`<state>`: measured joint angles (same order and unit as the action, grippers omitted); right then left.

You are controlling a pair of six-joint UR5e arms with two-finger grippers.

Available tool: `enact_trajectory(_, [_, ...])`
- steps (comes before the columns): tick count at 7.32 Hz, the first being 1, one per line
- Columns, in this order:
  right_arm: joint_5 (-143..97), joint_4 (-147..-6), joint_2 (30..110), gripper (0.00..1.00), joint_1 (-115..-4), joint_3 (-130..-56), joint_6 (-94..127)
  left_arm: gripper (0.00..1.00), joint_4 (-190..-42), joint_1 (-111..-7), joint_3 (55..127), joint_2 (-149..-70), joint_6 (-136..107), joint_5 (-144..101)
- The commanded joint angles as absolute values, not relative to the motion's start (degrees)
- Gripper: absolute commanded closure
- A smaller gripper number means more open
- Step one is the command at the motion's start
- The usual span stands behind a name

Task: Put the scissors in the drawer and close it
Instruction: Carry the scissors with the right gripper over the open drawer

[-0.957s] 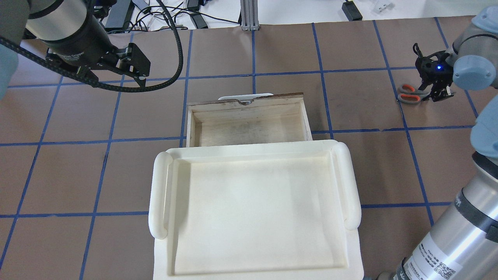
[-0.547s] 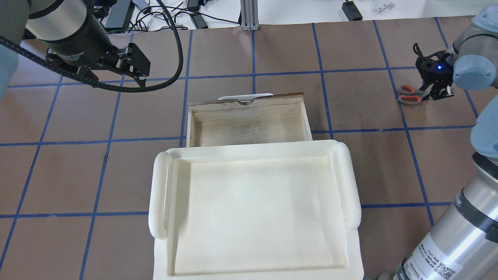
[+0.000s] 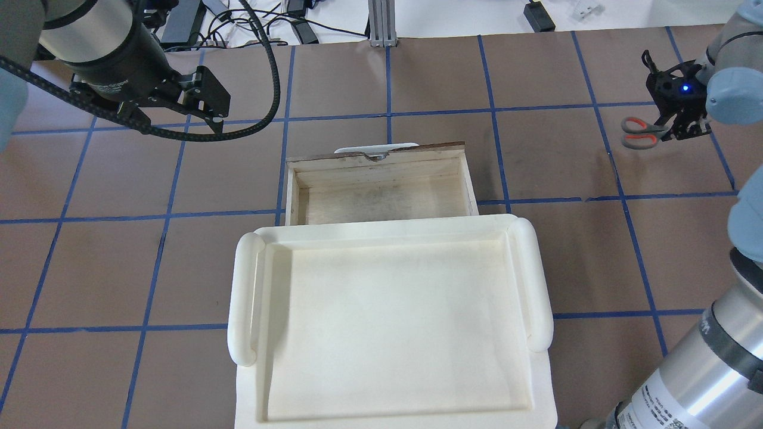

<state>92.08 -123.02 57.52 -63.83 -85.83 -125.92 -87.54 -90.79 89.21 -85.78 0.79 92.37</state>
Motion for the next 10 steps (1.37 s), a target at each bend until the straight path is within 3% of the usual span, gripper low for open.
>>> enact_trajectory(1, [92.02,-113.25,64.91,1.00,-68.70,-85.87,-123.85,0.00,-87.54,-90.79,89.21,-85.78,0.88,92.37])
enact_trajectory(4, [92.37,-104.87,73.37,1.00,-78.45,-85.87,-115.67,0.00,-87.54,-90.70,89.21,-85.78,0.79,92.37])
enact_trajectory(10, [91.15,-101.87,75.23,1.00,-104.29,-86.39,-84.78,0.00,-87.54,-90.70,89.21,-85.78,0.79,92.37])
